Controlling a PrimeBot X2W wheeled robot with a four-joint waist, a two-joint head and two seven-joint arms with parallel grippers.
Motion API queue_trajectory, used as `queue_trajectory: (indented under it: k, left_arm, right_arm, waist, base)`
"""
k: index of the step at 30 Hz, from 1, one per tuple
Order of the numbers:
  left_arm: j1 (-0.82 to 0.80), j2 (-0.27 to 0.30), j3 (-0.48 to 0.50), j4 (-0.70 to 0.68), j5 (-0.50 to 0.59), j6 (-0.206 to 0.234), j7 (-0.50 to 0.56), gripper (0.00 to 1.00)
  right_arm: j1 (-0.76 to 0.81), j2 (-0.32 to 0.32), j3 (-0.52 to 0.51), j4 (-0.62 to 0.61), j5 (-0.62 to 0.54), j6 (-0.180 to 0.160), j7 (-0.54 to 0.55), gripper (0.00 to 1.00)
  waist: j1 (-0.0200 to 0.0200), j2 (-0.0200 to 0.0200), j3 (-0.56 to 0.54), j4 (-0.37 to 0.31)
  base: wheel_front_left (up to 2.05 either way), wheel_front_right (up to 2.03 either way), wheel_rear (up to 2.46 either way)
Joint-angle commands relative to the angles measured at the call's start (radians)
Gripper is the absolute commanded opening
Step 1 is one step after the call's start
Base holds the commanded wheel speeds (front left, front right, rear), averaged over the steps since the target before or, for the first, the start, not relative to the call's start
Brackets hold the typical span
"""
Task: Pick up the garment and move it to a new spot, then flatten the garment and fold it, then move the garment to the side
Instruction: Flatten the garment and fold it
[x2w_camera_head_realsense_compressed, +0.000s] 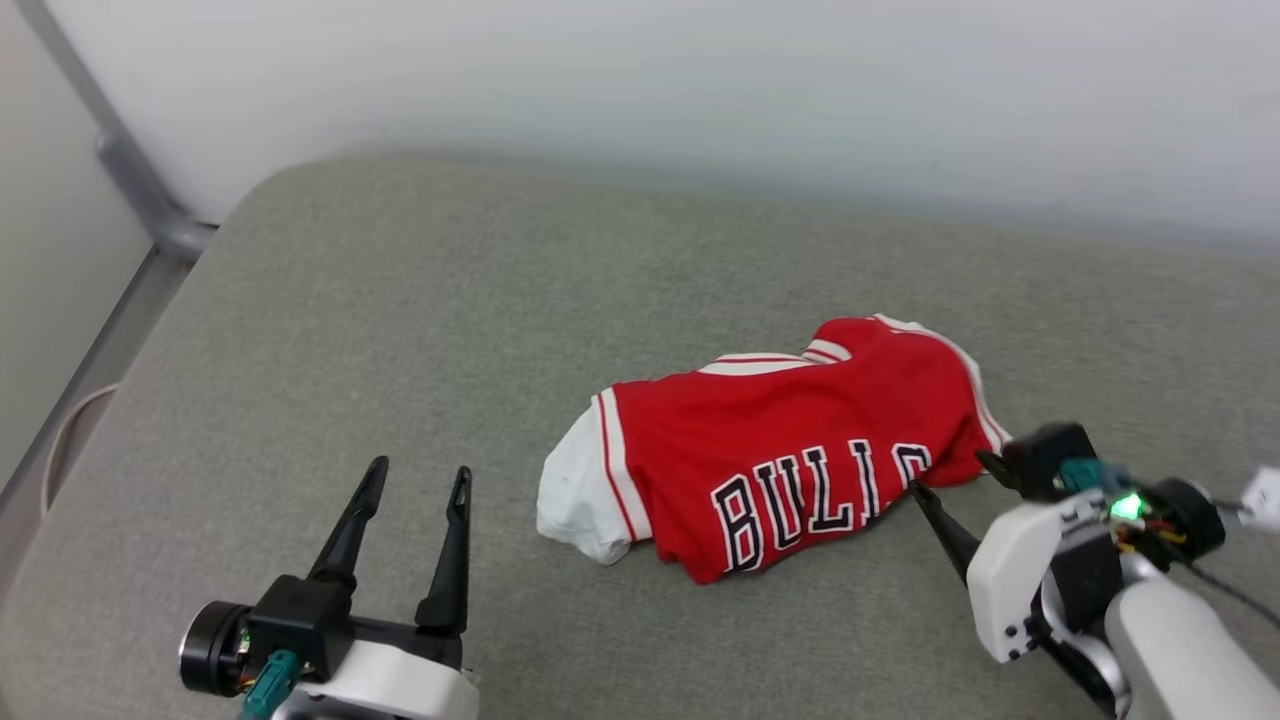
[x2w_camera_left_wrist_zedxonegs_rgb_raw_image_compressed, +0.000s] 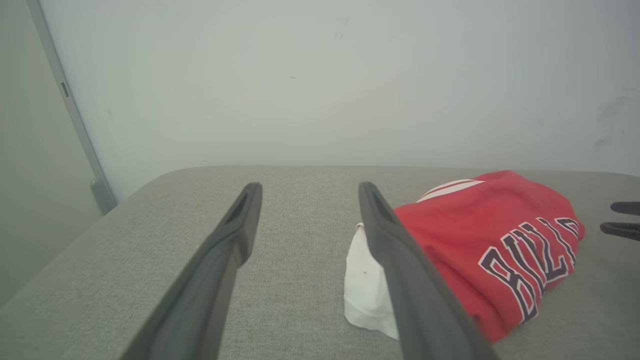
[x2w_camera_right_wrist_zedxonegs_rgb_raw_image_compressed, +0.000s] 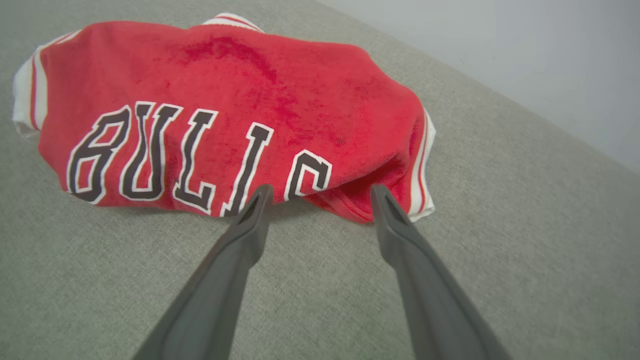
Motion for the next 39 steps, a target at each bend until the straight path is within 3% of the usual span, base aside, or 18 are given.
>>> queue_trajectory:
  k: [1,3,10,17,22,23,24,25,30,39]
  left_arm:
    - [-0.020,-0.012,0.008,0.004,0.012,-0.011,-0.003,1.00]
    - [-0.028,-0.028,0.013,0.010,0.024,-0.024,-0.003,1.00]
    - [-0.066,-0.076,0.028,0.028,0.061,-0.062,-0.003,1.00]
    - [-0.087,-0.105,0.037,0.040,0.080,-0.083,-0.003,1.00]
    - [-0.093,-0.117,0.043,0.046,0.086,-0.091,-0.003,1.00]
    - [-0.092,-0.119,0.043,0.048,0.089,-0.094,-0.003,1.00]
    - [-0.091,-0.120,0.044,0.050,0.090,-0.095,-0.003,1.00]
    - [-0.089,-0.120,0.046,0.054,0.091,-0.097,-0.003,1.00]
    - [-0.070,-0.125,0.060,0.066,0.100,-0.100,-0.003,1.00]
    - [-0.030,-0.127,0.088,0.073,0.116,-0.108,-0.003,1.00]
  right_arm:
    - [-0.045,-0.039,0.048,0.008,0.040,-0.001,0.065,1.00]
    - [-0.098,-0.092,0.126,0.009,0.094,-0.002,0.152,1.00]
    - [-0.252,-0.210,0.299,0.028,0.217,-0.001,0.308,1.00]
    - [-0.348,-0.282,0.453,0.108,0.275,-0.001,0.352,1.00]
    - [-0.362,-0.298,0.558,0.169,0.311,-0.001,0.355,1.00]
    - [-0.358,-0.302,0.582,0.186,0.336,-0.001,0.369,0.96]
    - [-0.357,-0.309,0.607,0.200,0.348,-0.001,0.379,0.42]
    - [-0.354,-0.316,0.623,0.211,0.367,-0.001,0.385,0.00]
    - [-0.358,-0.350,0.651,0.250,0.451,-0.001,0.397,0.00]
    - [-0.302,-0.382,0.598,0.217,0.536,-0.001,0.427,0.00]
  waist:
    - [0.0000,-0.0001,0.032,0.035]
    - [0.0000,-0.0001,0.050,0.055]
    - [0.0000,-0.0001,0.107,0.129]
    - [0.0000,-0.0001,0.151,0.190]
    - [0.0000,-0.0001,0.158,0.206]
    - [0.0000,-0.0001,0.157,0.207]
    - [0.0000,-0.0001,0.154,0.208]
    - [0.0000,-0.0001,0.150,0.207]
    - [0.0000,-0.0001,0.108,0.180]
    - [0.0000,-0.0001,0.025,0.100]
  base:
    - [0.00,0.00,0.00]
    - [0.00,0.00,0.00]
    - [0.00,0.00,0.00]
    - [0.00,0.00,0.00]
    - [0.00,0.00,0.00]
    - [0.00,0.00,0.00]
    - [0.00,0.00,0.00]
    - [0.00,0.00,0.00]
    - [0.00,0.00,0.00]
    - [0.00,0.00,0.00]
